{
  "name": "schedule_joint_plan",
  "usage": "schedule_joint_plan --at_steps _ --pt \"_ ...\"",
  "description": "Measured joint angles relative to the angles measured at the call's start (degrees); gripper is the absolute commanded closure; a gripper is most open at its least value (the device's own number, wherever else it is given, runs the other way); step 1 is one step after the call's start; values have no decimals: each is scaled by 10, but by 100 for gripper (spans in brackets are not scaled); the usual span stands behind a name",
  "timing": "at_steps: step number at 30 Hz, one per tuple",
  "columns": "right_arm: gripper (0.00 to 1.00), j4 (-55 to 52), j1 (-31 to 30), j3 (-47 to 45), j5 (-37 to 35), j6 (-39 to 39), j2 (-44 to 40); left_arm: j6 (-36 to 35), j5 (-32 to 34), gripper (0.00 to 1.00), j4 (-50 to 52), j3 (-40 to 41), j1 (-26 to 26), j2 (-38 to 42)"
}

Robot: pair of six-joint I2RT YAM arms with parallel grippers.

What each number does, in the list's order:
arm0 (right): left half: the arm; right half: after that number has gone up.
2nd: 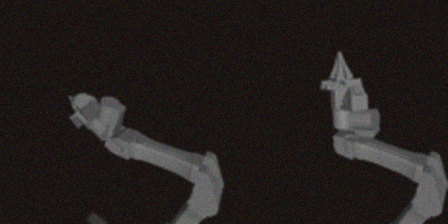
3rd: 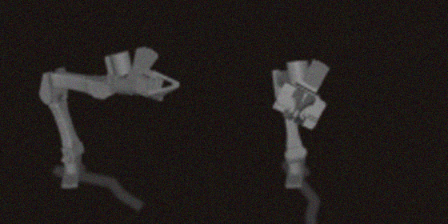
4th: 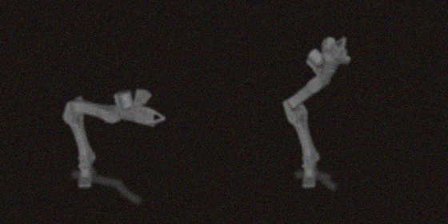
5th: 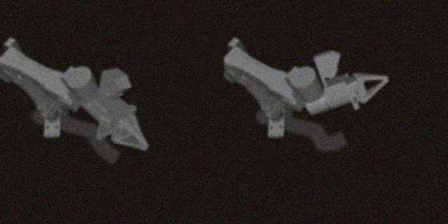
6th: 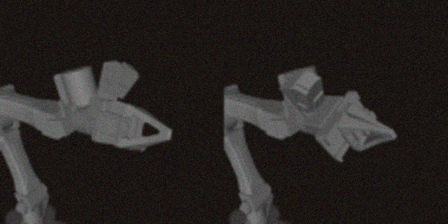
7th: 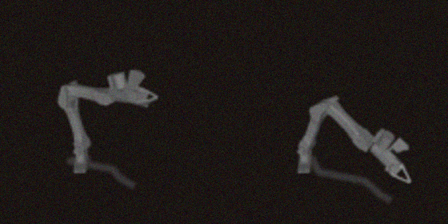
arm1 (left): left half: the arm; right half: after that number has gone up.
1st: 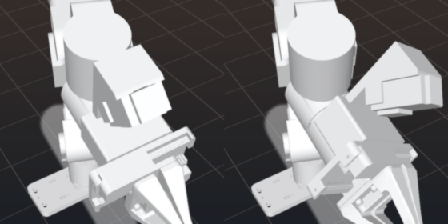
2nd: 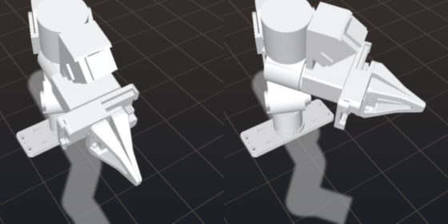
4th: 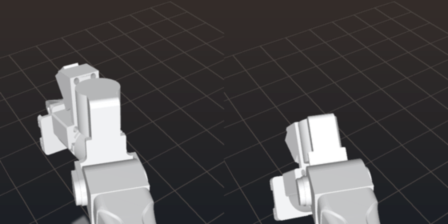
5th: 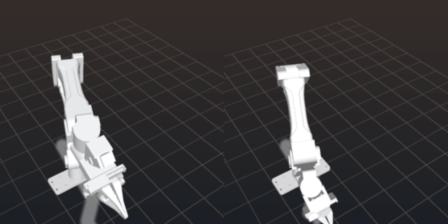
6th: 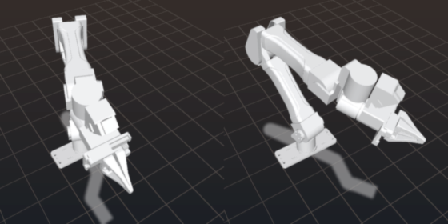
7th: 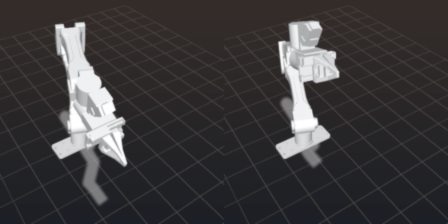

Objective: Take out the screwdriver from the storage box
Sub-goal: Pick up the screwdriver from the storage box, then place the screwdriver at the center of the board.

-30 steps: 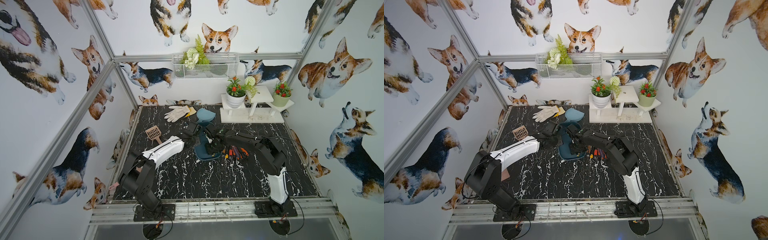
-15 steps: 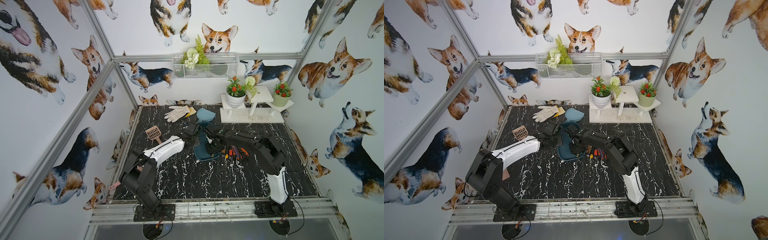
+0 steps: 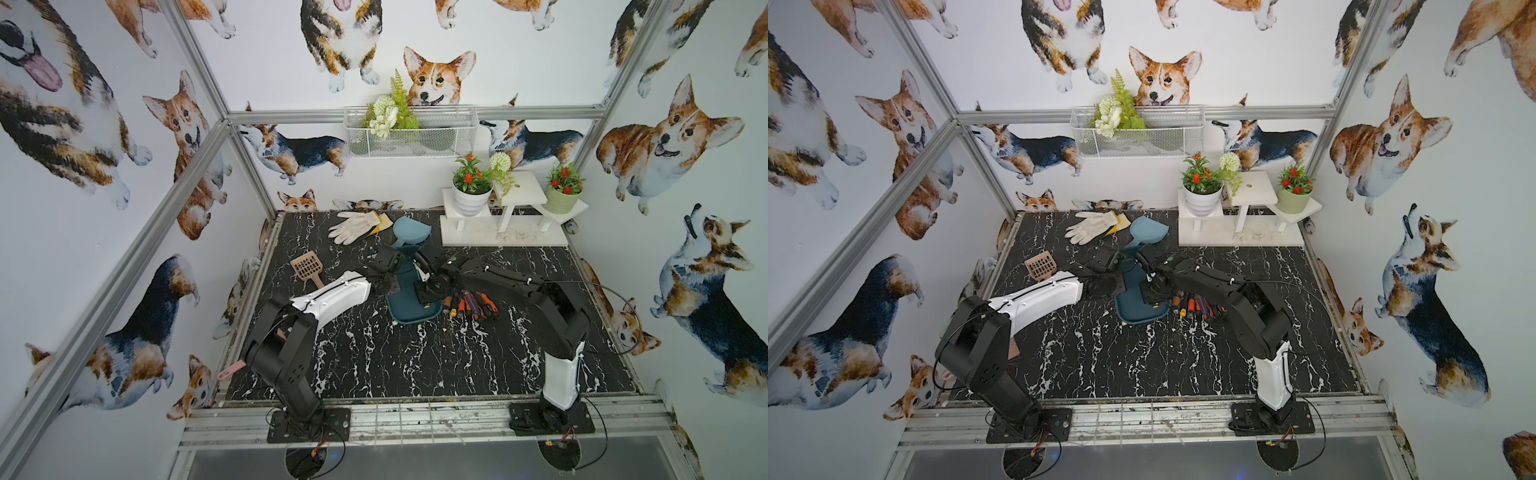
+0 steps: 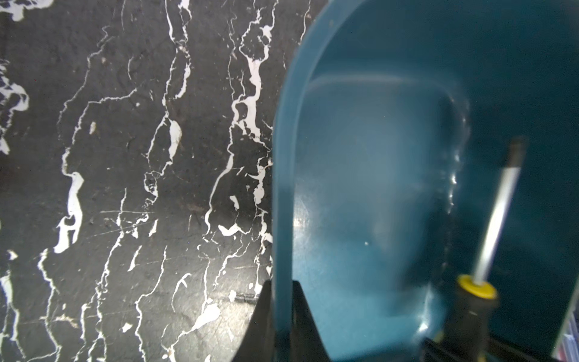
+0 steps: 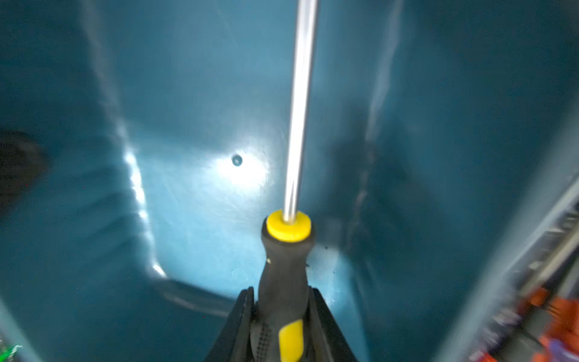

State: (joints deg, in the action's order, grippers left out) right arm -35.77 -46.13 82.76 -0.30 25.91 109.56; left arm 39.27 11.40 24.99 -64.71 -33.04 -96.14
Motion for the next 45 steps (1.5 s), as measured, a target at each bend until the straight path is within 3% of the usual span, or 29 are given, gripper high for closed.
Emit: schedule_joint_plan --at_steps 12,20,26,41,45 --pt "100 1 13 -37 -26 0 -99 0 0 100 0 0 0 0" --pt "100 -16 70 -81 -44 0 -153 0 0 100 0 0 0 0" --pt "100 -40 98 -91 -49 -1 -147 0 0 100 0 0 0 1" --pt "100 -56 106 -77 -26 26 -72 -20 5 100 27 -1 6 24" --pt "95 -57 106 -73 -20 30 -60 -24 6 100 30 -1 9 27"
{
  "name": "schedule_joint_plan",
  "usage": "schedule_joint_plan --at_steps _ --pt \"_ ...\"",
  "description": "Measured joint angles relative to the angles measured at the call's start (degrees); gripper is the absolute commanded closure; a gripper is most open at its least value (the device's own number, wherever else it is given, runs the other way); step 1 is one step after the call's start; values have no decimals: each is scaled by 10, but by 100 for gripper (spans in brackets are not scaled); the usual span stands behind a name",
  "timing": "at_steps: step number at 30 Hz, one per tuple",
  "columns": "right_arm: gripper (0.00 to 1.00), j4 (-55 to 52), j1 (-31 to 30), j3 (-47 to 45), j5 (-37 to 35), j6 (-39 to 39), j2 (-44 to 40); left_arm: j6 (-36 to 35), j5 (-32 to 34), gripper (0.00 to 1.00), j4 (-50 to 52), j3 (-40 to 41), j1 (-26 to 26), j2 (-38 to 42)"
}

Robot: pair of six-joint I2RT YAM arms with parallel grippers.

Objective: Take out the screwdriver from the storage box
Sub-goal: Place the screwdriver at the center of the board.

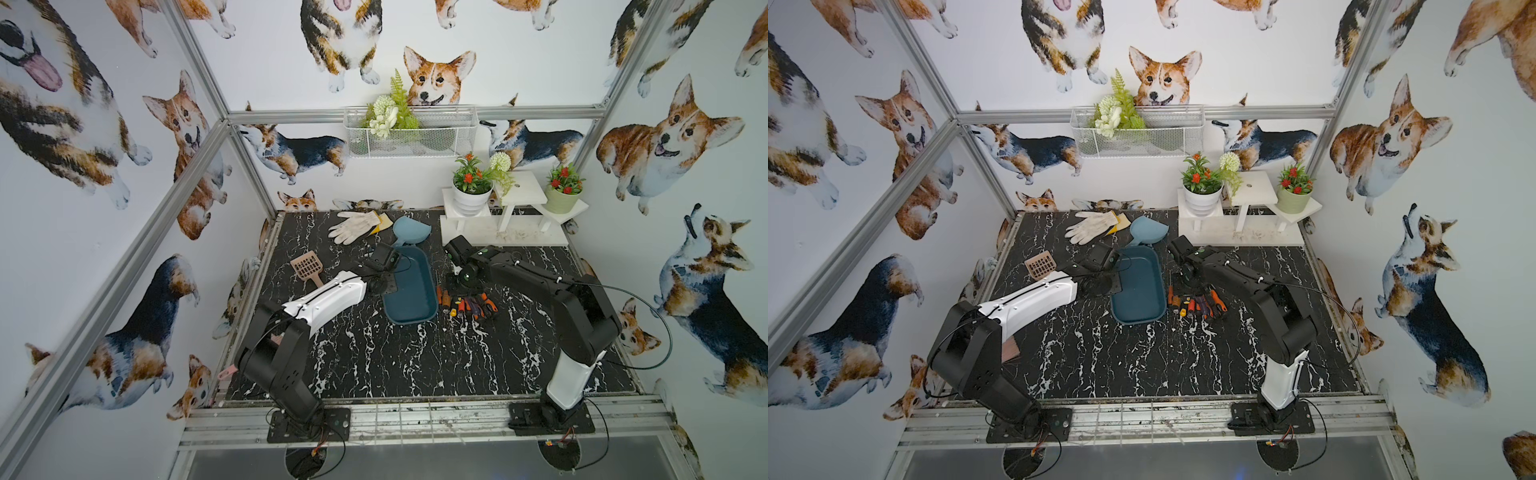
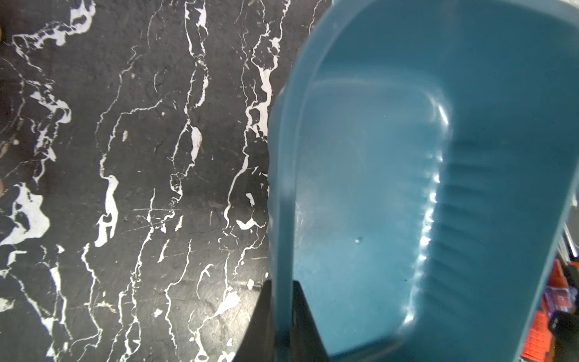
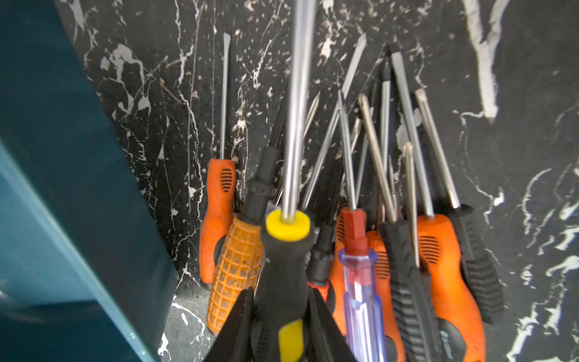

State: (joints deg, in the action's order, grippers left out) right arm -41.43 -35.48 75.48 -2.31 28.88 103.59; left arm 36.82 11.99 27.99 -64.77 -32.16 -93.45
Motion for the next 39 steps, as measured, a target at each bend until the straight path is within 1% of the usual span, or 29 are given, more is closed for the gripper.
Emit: schedule_joint_plan --at_steps 4,7,10,14,18,22,23,32,34,39 --pt "87 -2 0 4 9 2 13 -8 0 100 2 1 3 1" --pt "76 -4 0 4 11 5 18 -8 0 100 3 1 4 1" --pt "73 -4 1 4 14 10 20 -8 -2 100 3 2 7 1" --pt "72 -4 2 4 15 10 21 -9 -3 100 6 2 11 -3" --pt "61 -4 2 3 17 10 23 -8 -4 100 9 6 15 -9" --pt "57 -3 2 -1 18 11 23 -3 -4 100 5 20 16 -9" --pt "54 -3 2 -2 19 11 23 -1 -5 100 3 23 16 -9" --pt "44 9 2 -16 23 10 12 5 -6 100 -3 23 18 -19" --pt "40 9 2 -16 23 9 9 6 -6 100 -7 23 19 -28" --pt "38 9 2 -16 21 -3 -11 7 -7 100 -12 20 21 -41"
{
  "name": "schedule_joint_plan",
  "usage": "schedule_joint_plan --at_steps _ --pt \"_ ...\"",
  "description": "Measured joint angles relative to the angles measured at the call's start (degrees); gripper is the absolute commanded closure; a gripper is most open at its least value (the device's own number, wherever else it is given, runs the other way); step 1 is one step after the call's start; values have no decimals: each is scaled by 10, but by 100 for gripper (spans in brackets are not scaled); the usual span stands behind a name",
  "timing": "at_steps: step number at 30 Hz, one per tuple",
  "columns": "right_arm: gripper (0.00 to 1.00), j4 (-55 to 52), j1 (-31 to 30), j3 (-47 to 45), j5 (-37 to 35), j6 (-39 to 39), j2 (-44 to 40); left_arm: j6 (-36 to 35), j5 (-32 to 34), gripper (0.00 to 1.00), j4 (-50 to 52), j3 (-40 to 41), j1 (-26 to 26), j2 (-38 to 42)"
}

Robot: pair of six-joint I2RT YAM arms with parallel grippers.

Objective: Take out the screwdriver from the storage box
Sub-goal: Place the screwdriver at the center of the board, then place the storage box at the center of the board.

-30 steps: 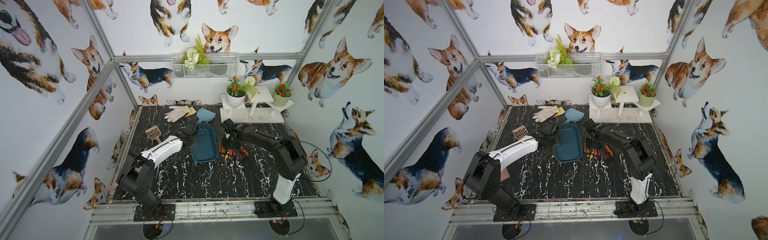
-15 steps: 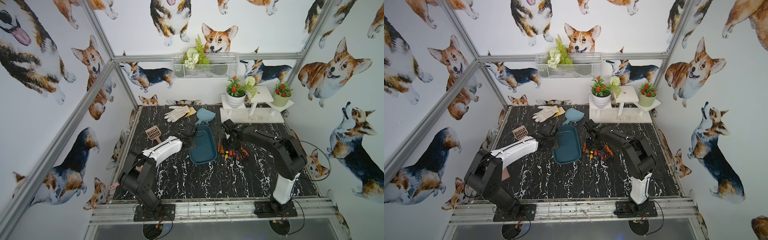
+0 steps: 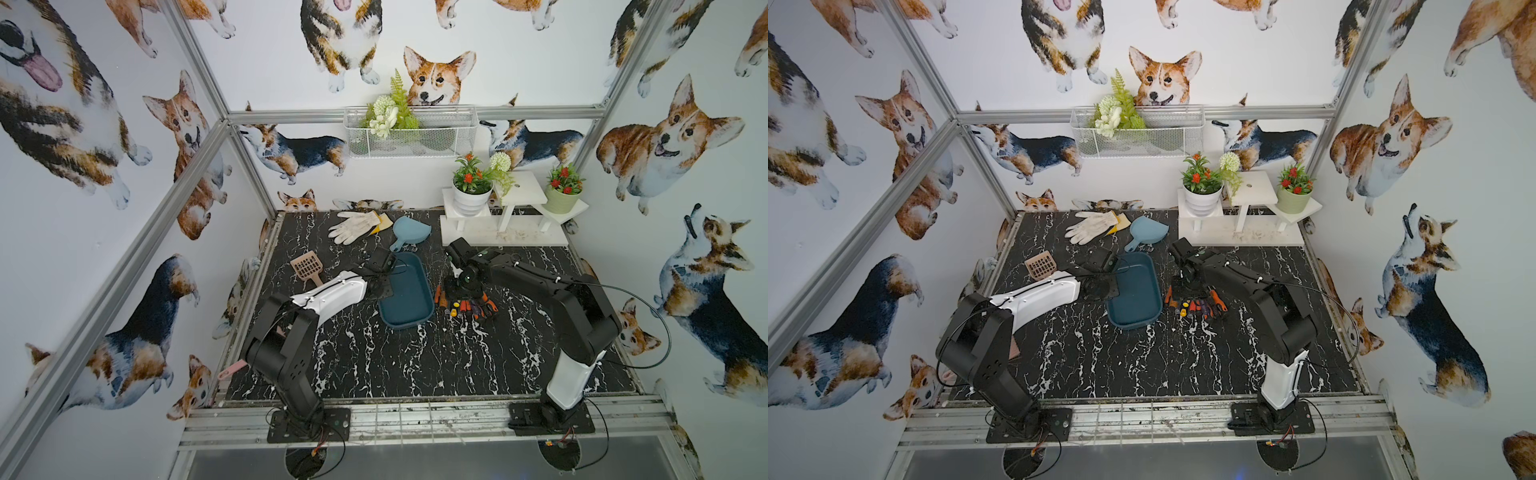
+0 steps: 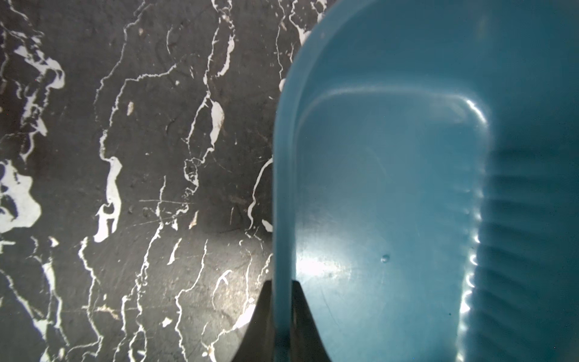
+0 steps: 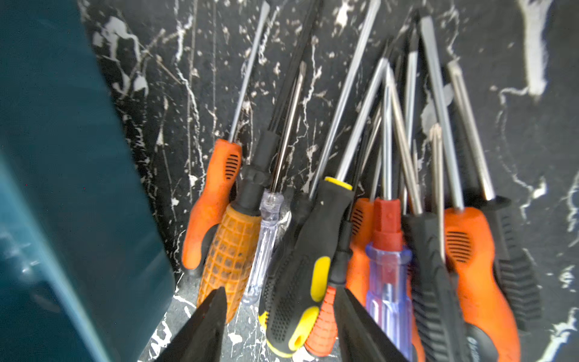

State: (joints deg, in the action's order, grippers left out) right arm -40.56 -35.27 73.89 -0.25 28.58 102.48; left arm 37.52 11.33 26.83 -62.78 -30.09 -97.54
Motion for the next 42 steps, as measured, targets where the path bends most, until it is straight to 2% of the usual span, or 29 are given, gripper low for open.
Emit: schedule_joint_plan --at_steps 7,8,11,24,42 --pt "38 12 0 -4 -1 -15 -36 -5 -1 100 2 -6 2 -5" --pt "34 13 0 -4 -3 -17 -41 -5 -2 100 2 -7 3 -6" --pt "32 13 0 -4 -15 -31 -57 -6 -4 100 2 -9 6 -12" --pt "31 13 0 -25 -69 -44 -136 -20 -21 100 0 -30 17 -37" --pt "30 23 7 -72 -117 -46 -225 -113 -53 99 75 -145 34 -111"
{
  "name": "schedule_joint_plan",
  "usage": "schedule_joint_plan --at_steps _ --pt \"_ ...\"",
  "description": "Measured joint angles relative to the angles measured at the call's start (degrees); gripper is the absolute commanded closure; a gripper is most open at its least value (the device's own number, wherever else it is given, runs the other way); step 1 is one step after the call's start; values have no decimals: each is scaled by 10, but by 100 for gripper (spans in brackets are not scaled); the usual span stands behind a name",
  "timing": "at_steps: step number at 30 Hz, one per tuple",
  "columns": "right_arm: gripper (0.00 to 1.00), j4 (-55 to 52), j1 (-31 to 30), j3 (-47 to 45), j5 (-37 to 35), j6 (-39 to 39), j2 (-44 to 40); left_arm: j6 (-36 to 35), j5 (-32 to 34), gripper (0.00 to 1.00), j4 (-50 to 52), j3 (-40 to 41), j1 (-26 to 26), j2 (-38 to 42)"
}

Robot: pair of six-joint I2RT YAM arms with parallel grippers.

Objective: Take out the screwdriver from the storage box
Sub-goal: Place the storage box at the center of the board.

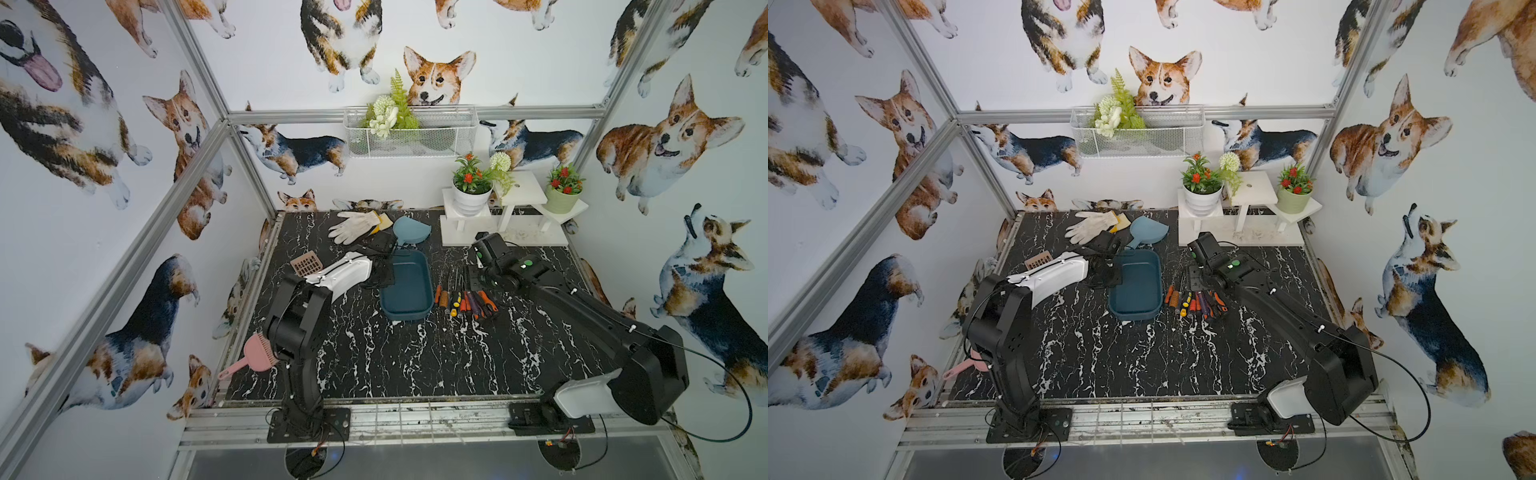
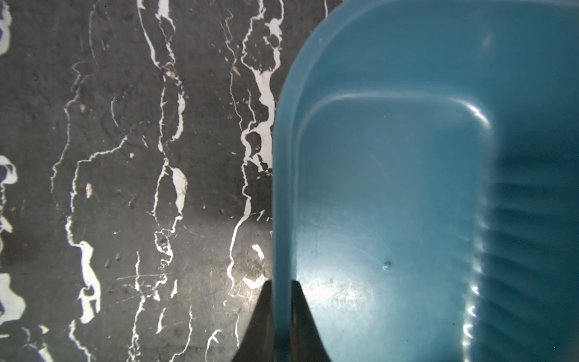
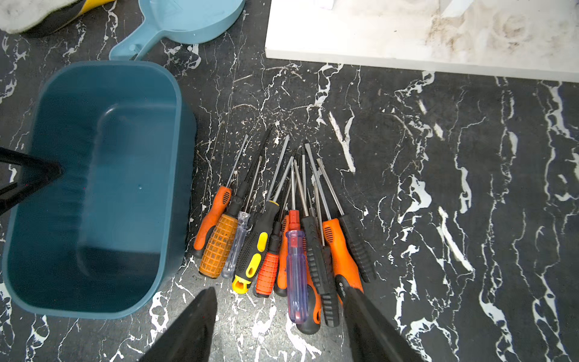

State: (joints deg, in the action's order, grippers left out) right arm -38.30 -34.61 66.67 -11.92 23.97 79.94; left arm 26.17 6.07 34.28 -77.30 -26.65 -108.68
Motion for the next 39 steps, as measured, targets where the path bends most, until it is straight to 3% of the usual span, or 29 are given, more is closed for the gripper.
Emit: schedule_joint_plan --at_steps 5,10,13,26,28,32,39 --pt "30 0 1 -10 -2 0 -10 -8 3 88 8 0 0 -2" --pt "30 0 2 -13 -4 0 -16 -10 1 53 21 10 0 -2" --pt "30 -2 2 -12 -5 -2 -16 -10 0 40 30 18 0 7" --pt "30 -14 3 -14 -9 -5 -45 -10 7 17 31 2 0 38" --pt "30 -14 3 -14 -9 0 -49 -10 17 0 25 12 0 70" --pt "31 -14 3 -4 -11 1 -51 -7 51 0 3 31 0 145" --pt "29 -16 3 24 -11 0 -52 -55 167 0 -33 55 9 294"
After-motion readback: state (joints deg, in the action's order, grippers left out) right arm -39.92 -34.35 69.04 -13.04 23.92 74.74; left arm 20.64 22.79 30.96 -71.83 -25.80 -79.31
